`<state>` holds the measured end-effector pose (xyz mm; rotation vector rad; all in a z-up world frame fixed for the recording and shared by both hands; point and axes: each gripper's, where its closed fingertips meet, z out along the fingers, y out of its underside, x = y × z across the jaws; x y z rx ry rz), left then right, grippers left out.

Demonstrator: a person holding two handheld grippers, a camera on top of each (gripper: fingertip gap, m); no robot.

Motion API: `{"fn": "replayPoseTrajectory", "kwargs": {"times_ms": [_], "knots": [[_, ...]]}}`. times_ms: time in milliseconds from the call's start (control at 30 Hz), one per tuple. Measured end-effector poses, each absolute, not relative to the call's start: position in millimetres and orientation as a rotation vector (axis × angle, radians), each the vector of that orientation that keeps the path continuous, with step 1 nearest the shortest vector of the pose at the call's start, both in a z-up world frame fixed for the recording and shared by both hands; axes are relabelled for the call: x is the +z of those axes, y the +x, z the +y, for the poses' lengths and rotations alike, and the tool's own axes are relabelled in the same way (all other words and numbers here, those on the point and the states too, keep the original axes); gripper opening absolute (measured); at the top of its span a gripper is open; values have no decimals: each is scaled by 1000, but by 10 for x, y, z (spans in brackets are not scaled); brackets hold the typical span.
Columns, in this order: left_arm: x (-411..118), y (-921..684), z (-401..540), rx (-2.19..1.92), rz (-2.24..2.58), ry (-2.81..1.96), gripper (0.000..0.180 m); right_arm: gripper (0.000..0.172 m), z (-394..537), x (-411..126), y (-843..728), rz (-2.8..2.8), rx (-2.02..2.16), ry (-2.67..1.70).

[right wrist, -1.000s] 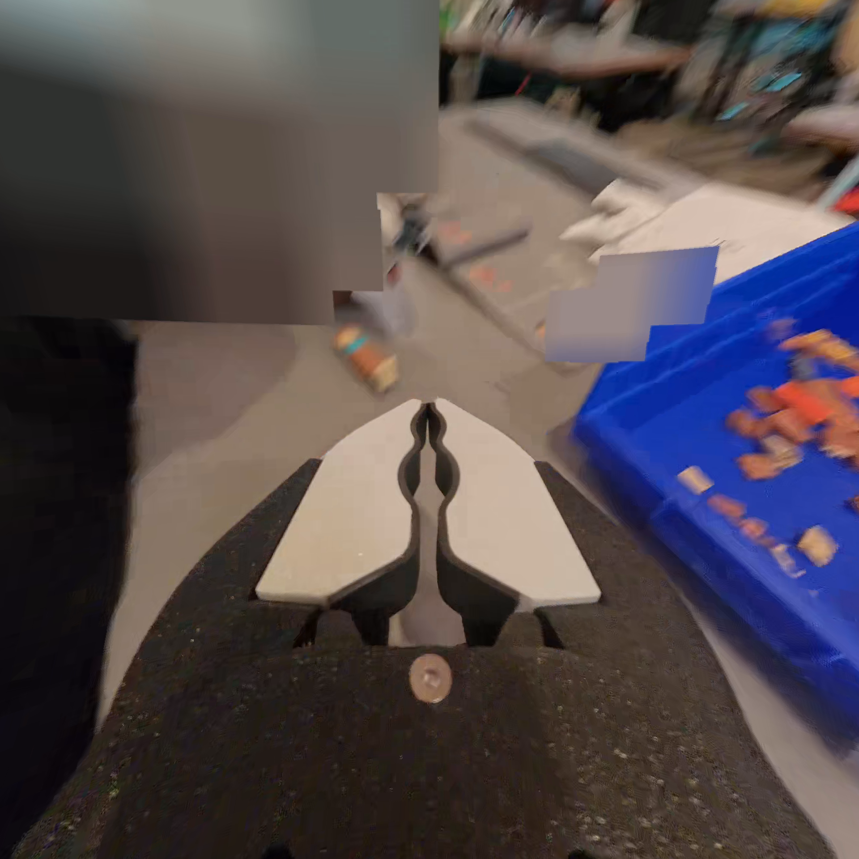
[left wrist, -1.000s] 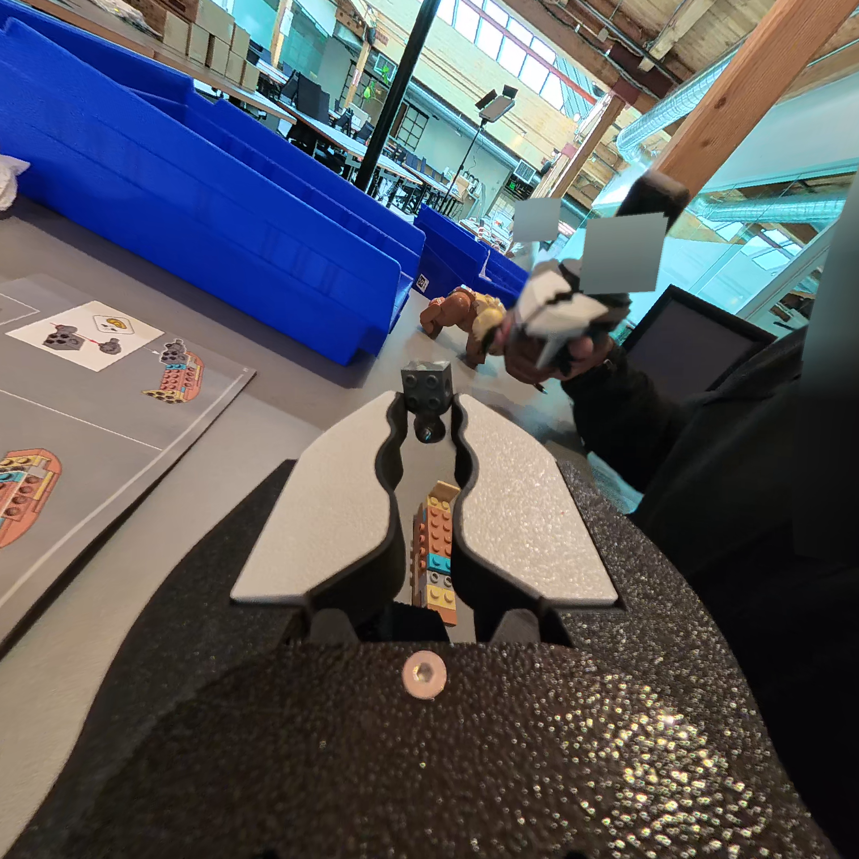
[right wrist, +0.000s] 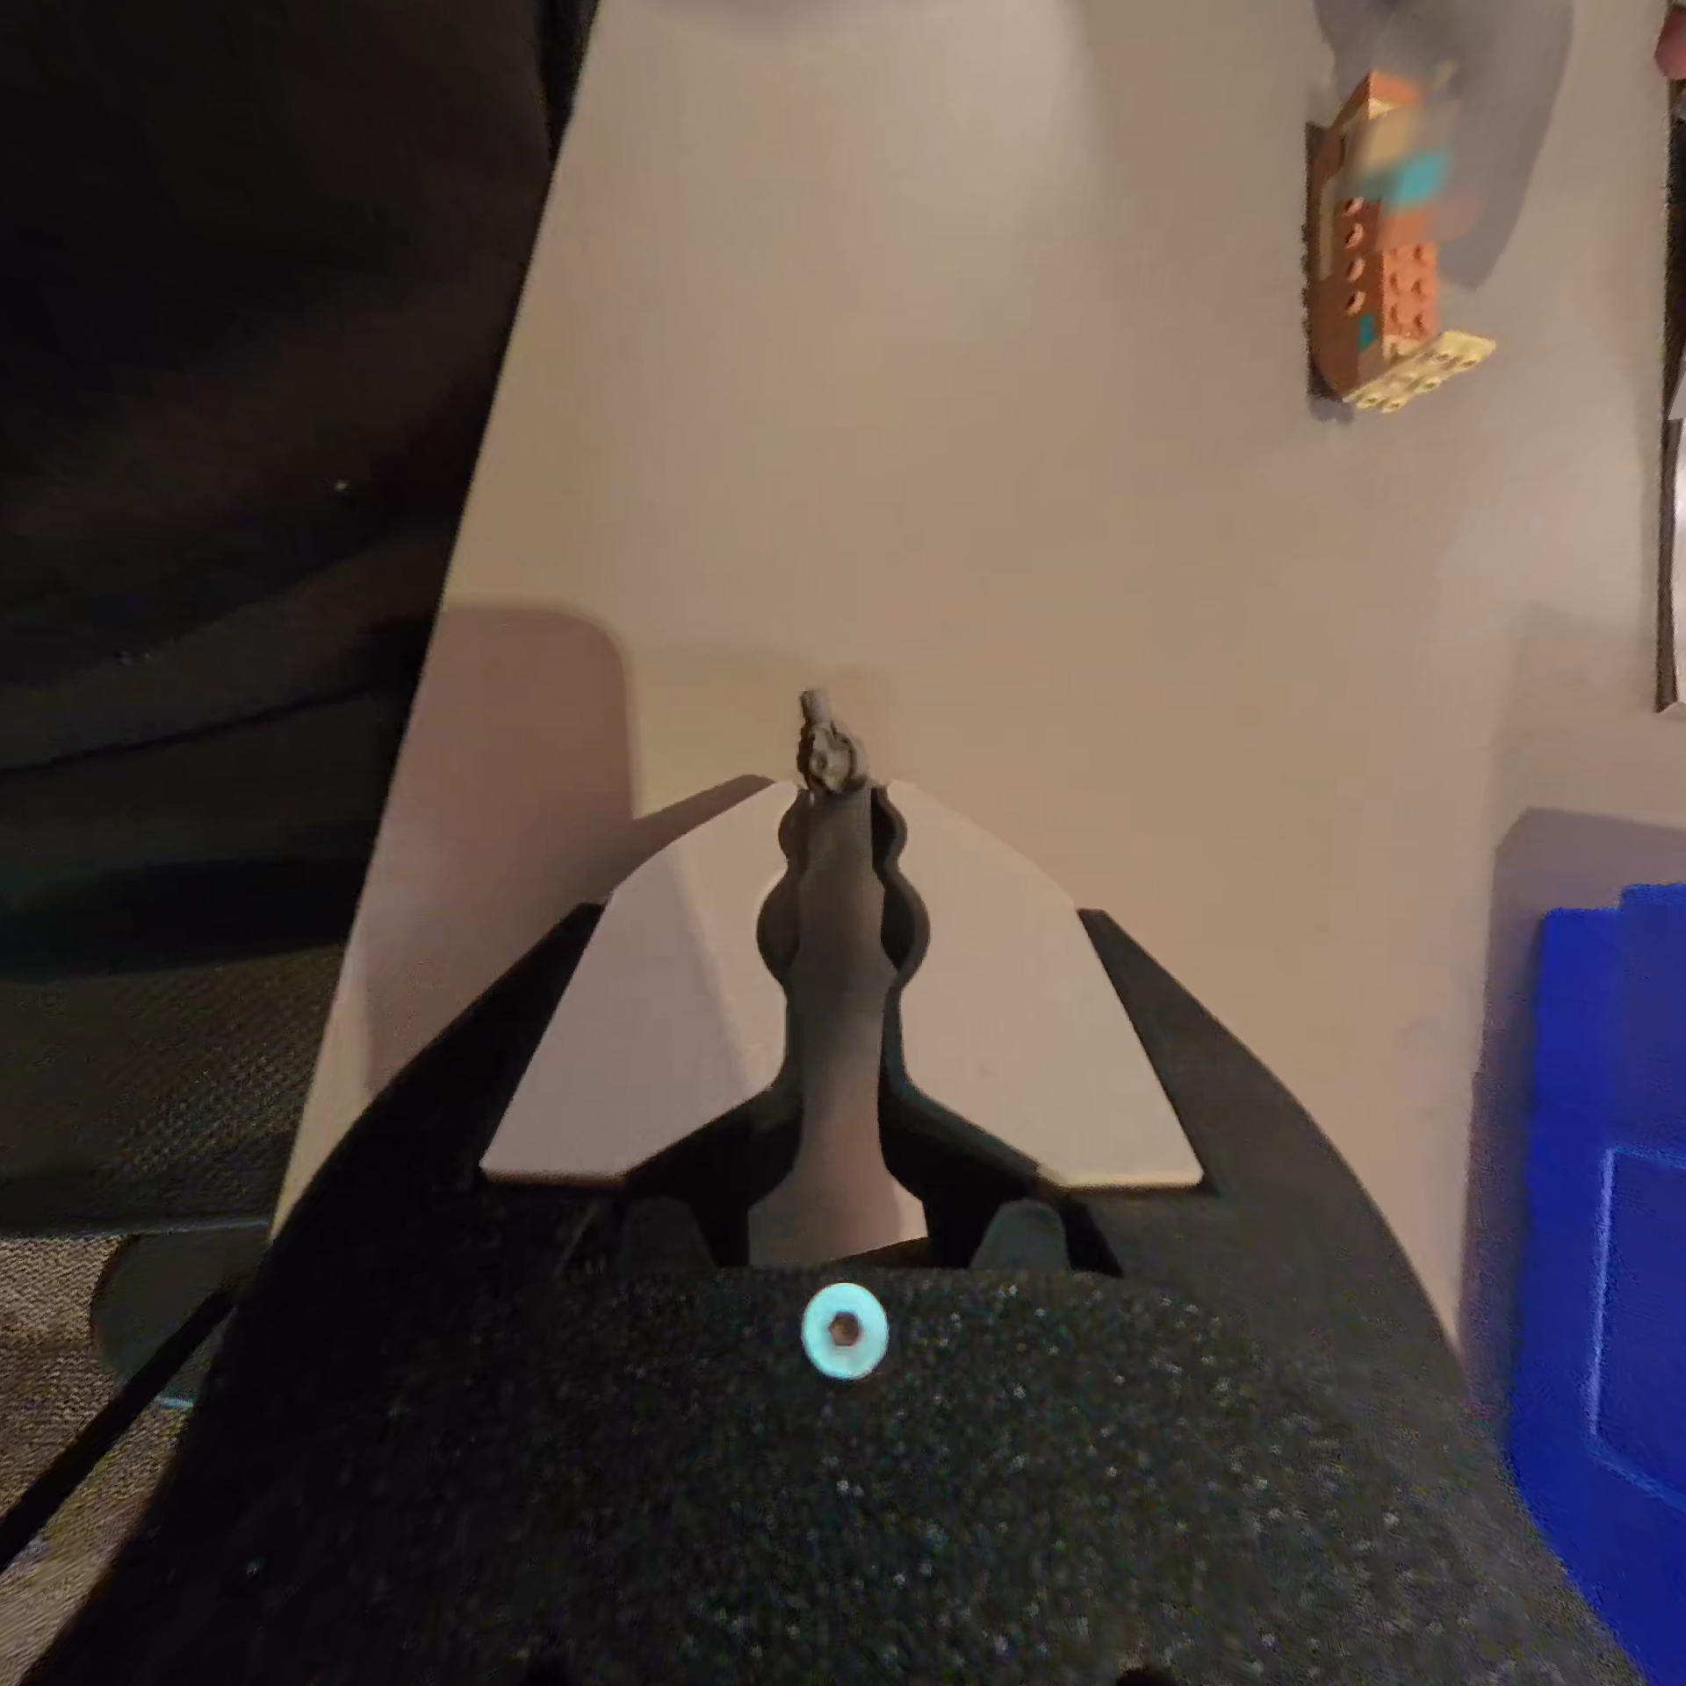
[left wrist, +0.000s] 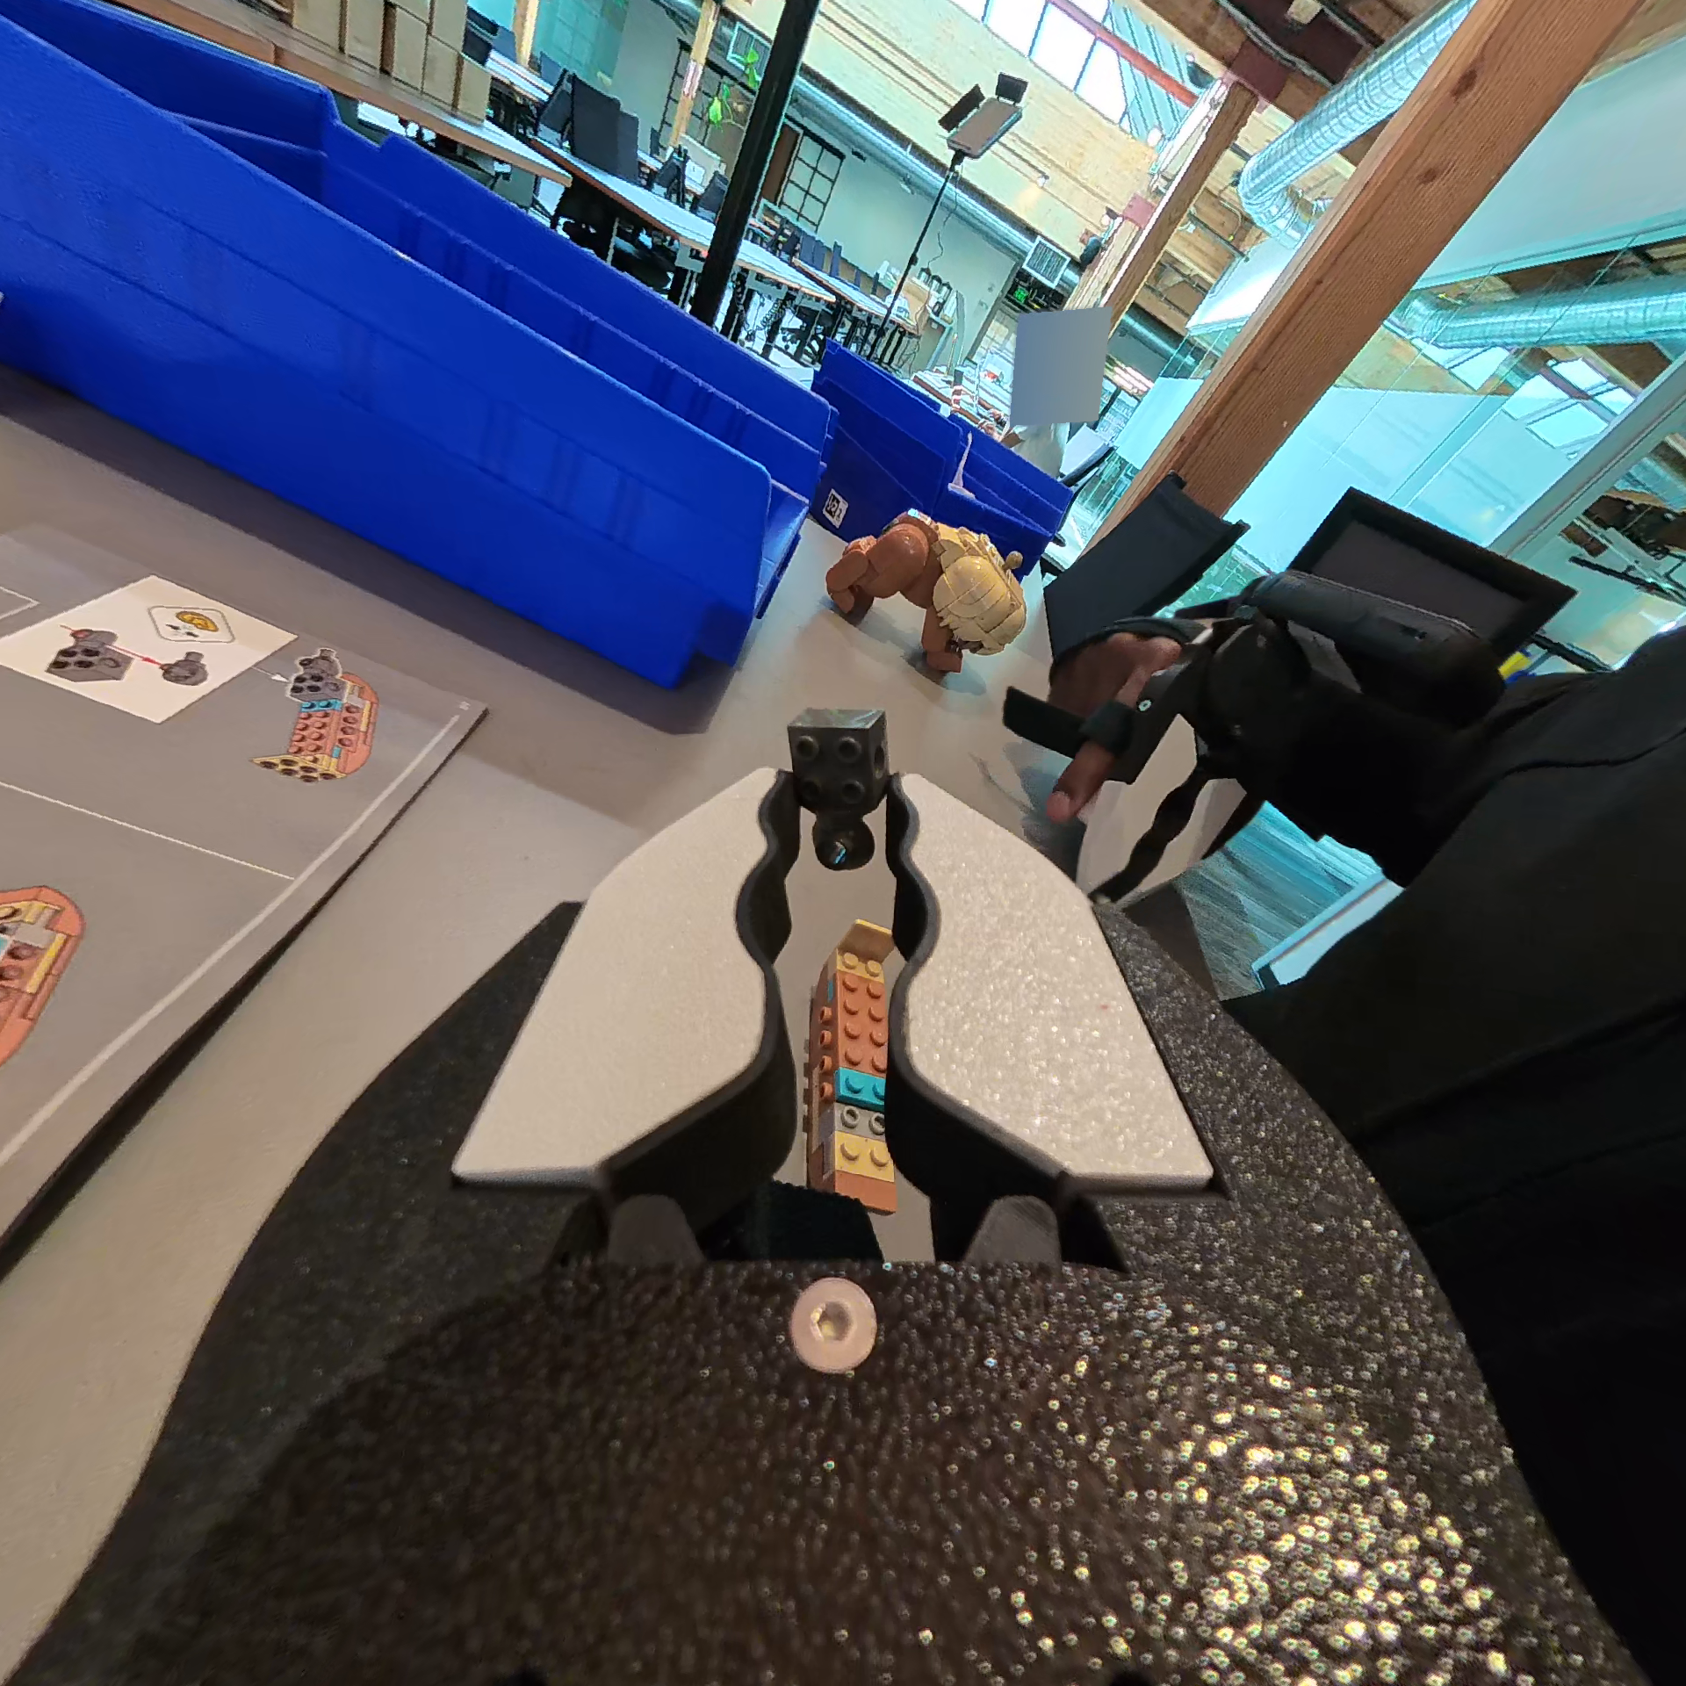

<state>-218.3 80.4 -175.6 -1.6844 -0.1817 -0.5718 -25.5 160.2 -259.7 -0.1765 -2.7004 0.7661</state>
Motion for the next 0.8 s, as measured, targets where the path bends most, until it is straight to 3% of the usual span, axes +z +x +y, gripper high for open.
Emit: {"fn": "replayPoseTrajectory", "kwargs": {"times_ms": [133,233,433,800], "knots": [[-1760,-2176,805,-576,-179,-1687,18,25,1742,-2585,-336,-2676,712,-391],[-1763,-2166,807,-575,-176,-1691,18,29,1856,-2562,-360,-2567,739,-863],[-1731,-2124,821,-587,-187,-1665,18,15,1772,-2445,-269,-1914,1203,-1962],[-1698,-1919,821,-597,-131,-1660,18,22,1518,-2545,-324,-1858,854,-1972]]}}
